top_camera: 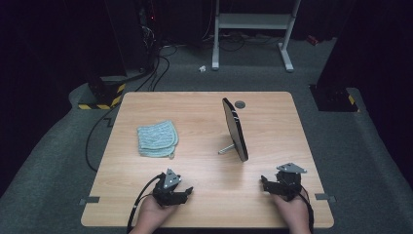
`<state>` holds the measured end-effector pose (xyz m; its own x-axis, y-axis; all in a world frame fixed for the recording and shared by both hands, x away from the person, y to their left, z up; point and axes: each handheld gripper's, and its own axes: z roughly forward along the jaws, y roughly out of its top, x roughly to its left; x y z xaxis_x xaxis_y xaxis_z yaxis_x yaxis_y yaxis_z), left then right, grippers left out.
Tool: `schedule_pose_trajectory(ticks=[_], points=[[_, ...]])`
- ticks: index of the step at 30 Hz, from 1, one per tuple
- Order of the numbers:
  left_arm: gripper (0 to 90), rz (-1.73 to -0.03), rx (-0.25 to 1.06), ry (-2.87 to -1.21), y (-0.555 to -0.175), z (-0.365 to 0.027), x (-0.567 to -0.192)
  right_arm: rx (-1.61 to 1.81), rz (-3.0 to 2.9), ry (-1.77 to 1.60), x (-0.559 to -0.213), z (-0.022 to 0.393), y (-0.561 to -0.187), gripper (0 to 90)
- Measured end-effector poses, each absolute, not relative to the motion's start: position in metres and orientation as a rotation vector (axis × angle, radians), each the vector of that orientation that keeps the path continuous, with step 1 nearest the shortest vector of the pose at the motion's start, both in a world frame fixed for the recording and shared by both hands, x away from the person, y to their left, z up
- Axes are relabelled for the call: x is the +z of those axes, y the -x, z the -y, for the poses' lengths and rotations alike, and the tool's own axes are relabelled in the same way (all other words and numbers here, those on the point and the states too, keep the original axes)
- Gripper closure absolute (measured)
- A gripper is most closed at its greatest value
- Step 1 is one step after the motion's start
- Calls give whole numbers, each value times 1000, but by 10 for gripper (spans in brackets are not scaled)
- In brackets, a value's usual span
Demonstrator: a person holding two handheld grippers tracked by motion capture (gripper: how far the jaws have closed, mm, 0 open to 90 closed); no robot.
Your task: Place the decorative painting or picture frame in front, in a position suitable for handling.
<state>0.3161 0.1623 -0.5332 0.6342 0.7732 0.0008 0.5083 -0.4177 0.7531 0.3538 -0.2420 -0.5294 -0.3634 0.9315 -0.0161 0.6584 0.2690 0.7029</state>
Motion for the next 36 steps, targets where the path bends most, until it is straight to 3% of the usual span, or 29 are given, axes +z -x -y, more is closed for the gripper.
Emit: schedule_pose_trajectory(ticks=[25, 36], points=[[301, -1002, 462, -2111, -317, -163, -533, 863, -2132, -1420, -529, 241, -352, 120], [334, -1013, 467, -2102, -316, -164, -533, 864, -2134, -1415, -529, 241, -352, 122]])
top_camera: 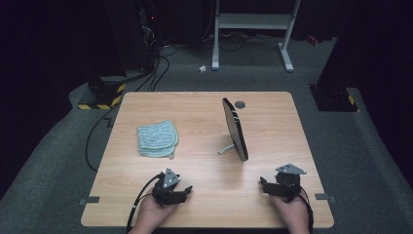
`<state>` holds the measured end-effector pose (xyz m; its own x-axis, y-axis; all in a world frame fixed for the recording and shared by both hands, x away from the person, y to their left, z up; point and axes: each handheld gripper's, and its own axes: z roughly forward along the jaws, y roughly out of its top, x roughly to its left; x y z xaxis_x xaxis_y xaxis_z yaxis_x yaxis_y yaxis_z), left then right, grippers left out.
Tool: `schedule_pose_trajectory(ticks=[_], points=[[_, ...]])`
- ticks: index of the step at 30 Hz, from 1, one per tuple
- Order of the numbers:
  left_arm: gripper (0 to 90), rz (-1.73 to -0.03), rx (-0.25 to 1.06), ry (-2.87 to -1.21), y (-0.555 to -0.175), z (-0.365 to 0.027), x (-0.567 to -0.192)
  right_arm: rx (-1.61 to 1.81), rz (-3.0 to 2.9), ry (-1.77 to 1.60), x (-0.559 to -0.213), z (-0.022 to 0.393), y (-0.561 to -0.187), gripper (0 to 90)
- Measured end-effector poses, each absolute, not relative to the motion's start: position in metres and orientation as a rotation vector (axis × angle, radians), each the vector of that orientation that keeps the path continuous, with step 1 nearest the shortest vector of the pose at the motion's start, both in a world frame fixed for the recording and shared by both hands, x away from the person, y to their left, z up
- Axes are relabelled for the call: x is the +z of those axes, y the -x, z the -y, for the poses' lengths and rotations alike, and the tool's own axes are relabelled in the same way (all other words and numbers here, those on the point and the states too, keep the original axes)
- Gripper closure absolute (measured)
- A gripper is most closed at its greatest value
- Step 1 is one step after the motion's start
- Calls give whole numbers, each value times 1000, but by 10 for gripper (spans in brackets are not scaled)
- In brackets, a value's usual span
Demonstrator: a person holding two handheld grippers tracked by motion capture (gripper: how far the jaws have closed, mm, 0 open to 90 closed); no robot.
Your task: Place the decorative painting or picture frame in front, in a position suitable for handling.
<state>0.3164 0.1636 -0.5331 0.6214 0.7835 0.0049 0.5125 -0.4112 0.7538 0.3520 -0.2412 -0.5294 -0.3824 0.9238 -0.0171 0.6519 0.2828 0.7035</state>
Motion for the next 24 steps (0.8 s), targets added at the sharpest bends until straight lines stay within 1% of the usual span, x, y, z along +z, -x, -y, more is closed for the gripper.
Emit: schedule_pose_trajectory(ticks=[6, 10, 12, 17, 24], points=[[344, -1022, 467, -2093, -315, -164, -533, 864, -2135, -1413, -529, 241, -352, 122], [406, -1009, 475, -2093, -314, -165, -533, 866, -2139, -1413, -529, 241, -352, 116], [408, -1005, 478, -2100, -313, -165, -532, 866, -2148, -1408, -529, 240, -352, 101], [417, -1023, 459, -2072, -314, -168, -530, 864, -2153, -1406, -529, 240, -353, 94], [408, -1039, 496, -2036, -313, -177, -526, 862, -2153, -1408, -530, 240, -354, 87]])
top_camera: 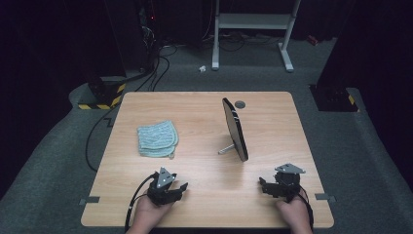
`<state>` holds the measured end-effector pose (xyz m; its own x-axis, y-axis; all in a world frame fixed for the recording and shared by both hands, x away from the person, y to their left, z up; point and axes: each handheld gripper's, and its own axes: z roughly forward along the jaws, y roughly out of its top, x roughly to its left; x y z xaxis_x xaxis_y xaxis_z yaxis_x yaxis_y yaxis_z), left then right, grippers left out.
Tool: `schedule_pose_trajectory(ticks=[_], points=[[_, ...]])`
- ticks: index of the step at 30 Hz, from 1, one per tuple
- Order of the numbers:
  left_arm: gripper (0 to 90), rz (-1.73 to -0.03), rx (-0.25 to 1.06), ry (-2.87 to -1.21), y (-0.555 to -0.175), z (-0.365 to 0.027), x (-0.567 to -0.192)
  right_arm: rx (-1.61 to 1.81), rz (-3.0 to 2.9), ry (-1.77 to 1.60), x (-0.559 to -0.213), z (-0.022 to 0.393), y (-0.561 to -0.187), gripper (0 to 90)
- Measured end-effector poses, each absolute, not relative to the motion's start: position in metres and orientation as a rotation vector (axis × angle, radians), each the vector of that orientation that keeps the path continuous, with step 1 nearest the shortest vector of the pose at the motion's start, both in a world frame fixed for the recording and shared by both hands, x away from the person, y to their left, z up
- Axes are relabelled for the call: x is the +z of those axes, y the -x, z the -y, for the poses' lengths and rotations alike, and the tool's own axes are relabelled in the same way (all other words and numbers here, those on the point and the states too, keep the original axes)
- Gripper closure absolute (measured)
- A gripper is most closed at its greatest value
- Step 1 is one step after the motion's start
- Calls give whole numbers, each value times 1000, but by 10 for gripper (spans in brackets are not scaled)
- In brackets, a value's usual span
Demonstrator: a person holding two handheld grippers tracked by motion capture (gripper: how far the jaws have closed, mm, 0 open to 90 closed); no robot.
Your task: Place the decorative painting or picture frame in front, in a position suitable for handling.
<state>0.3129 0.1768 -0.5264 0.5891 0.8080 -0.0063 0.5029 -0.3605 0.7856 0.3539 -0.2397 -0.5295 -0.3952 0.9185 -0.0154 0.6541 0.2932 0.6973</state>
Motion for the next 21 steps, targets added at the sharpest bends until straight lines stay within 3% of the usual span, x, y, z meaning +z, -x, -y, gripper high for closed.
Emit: schedule_pose_trajectory(ticks=[21], points=[[403, -1093, 528, -1969, -327, -199, -515, 866, -2160, -1403, -529, 240, -354, 86]])
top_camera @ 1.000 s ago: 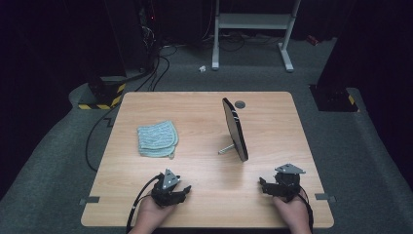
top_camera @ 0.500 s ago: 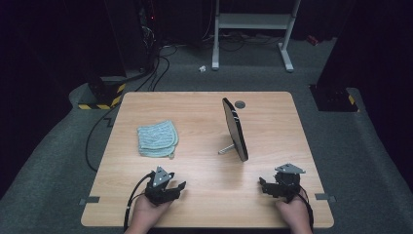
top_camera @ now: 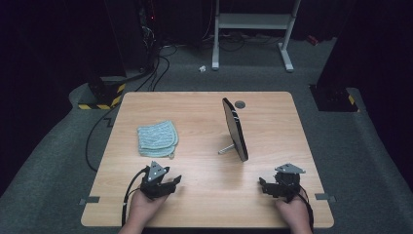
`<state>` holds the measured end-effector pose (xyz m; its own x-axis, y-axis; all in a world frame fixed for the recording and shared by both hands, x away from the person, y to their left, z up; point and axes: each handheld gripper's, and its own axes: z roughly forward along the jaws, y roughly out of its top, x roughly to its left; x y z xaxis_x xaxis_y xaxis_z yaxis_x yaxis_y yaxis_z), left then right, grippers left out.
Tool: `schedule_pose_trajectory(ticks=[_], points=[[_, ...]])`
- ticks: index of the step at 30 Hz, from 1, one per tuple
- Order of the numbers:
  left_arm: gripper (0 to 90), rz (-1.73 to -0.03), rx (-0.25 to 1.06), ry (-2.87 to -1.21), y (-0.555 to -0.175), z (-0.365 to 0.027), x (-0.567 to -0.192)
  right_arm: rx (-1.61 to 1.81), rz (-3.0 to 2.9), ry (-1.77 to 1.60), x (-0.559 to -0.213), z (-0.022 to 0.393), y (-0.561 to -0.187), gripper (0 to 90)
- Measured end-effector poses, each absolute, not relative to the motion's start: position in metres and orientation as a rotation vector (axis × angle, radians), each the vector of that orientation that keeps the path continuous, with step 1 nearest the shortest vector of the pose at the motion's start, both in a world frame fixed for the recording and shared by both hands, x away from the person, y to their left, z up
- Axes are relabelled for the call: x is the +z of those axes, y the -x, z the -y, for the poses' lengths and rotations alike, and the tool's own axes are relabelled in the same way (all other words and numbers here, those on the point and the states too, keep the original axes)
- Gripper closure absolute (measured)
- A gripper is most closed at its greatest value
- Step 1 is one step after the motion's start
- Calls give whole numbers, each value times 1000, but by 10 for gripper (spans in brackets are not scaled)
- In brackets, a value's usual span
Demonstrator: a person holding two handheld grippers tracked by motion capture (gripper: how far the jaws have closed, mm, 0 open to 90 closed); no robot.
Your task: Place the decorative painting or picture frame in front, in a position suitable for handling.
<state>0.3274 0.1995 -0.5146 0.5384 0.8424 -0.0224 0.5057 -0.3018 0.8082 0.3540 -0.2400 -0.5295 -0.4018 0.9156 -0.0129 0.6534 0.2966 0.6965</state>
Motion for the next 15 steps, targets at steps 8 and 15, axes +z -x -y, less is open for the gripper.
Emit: schedule_pose_trajectory(ticks=[8, 15], points=[[408, -1130, 525, -1972, -337, -214, -513, 867, -2164, -1398, -530, 240, -354, 86], [419, -1170, 632, -1924, -354, -234, -501, 867, -2164, -1398, -530, 240, -354, 86]])
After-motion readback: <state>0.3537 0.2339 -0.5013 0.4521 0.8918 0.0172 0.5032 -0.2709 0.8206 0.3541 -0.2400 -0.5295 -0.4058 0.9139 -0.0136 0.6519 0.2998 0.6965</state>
